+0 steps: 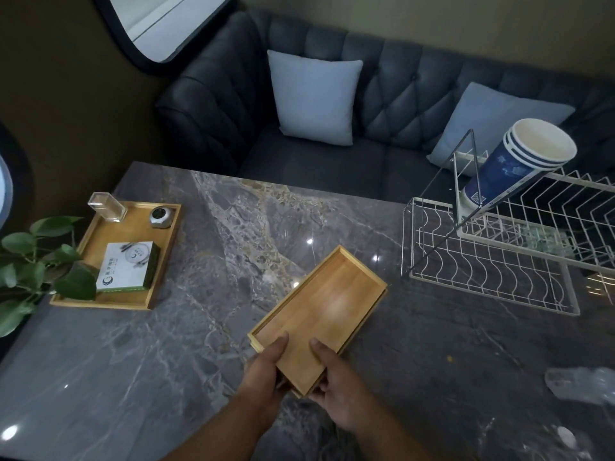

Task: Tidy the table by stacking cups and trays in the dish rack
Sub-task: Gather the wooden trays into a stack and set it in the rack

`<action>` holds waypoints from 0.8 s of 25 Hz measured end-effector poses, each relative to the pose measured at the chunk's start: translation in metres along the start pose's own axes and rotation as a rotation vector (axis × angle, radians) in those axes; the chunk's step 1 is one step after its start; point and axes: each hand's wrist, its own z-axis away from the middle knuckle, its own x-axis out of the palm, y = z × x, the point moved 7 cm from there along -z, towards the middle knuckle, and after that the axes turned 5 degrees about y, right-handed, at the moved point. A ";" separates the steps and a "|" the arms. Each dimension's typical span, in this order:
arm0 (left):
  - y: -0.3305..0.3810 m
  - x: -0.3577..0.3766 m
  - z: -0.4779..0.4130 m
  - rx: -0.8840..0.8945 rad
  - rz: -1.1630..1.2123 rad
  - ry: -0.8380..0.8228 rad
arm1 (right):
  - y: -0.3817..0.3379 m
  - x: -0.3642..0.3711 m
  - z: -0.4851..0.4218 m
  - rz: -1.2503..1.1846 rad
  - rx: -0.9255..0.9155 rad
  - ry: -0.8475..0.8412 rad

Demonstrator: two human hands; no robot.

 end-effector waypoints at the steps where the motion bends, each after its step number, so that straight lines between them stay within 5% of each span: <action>1: -0.001 -0.001 0.001 0.004 -0.011 -0.016 | -0.001 -0.003 0.000 0.004 -0.001 0.001; 9: 0.026 -0.018 0.001 -0.144 -0.180 -0.288 | -0.021 -0.036 0.008 0.114 0.017 0.049; 15: 0.037 0.023 0.000 -0.063 -0.470 -0.310 | -0.023 -0.049 0.020 0.272 -0.011 0.015; 20: 0.016 0.032 -0.001 -0.036 -0.422 -0.195 | -0.018 -0.040 0.027 0.042 -0.003 0.032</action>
